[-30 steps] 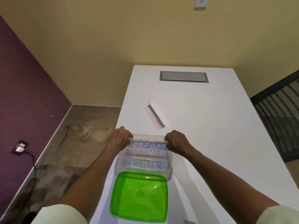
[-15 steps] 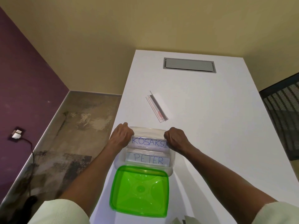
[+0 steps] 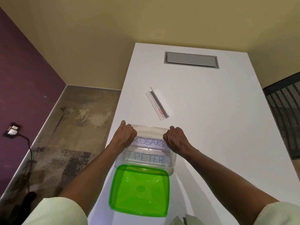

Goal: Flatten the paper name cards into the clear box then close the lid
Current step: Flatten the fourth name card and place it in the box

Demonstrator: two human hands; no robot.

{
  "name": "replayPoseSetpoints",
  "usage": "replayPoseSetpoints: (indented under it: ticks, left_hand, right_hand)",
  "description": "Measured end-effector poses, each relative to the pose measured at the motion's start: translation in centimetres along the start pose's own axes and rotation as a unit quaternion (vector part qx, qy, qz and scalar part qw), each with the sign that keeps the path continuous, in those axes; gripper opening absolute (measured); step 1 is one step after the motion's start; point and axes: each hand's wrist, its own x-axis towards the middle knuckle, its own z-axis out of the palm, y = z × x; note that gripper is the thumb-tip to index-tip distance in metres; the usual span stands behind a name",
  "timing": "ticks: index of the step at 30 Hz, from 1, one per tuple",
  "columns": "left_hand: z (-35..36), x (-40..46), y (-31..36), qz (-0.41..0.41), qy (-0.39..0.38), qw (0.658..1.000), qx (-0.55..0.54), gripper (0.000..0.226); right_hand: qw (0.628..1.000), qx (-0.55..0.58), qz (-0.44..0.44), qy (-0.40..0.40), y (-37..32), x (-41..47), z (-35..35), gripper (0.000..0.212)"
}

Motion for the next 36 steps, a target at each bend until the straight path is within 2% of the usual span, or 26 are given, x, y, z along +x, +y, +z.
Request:
replayPoseSetpoints:
  ticks: [3, 8, 21, 30, 33, 36]
  left_hand:
    - [0.5, -0.1, 0.2, 0.005, -0.008, 1.000, 0.012, 0.033]
    - [0.9, -0.3, 0.5, 0.001, -0.020, 1.000, 0.016, 0.030]
    - [2.3, -0.3, 1.3, -0.017, 0.004, 1.000, -0.001, 0.027]
    - [1.8, -0.2, 1.0, -0.036, -0.016, 0.999, 0.014, 0.023]
    - [1.3, 0.2, 0.9, -0.038, -0.017, 0.999, -0.022, 0.008]
    - [0.1, 0.4, 0.8, -0.073, 0.028, 0.994, -0.074, 0.018]
  right_hand:
    - [0.999, -0.031, -0.019, 0.003, -0.3, 0.0, 0.2, 0.041]
    - [0.996, -0.058, -0.046, -0.054, -0.9, 0.3, -0.3, 0.025]
    - [0.995, -0.032, -0.011, -0.097, -1.2, 1.0, -0.6, 0.031]
    - [0.992, -0.005, 0.034, -0.123, -0.6, 0.9, -0.5, 0.028]
    - [0.993, 0.042, 0.045, -0.103, -0.2, 1.0, -1.2, 0.025]
    - [0.992, 0.105, 0.056, -0.044, 0.2, 1.2, -2.3, 0.030]
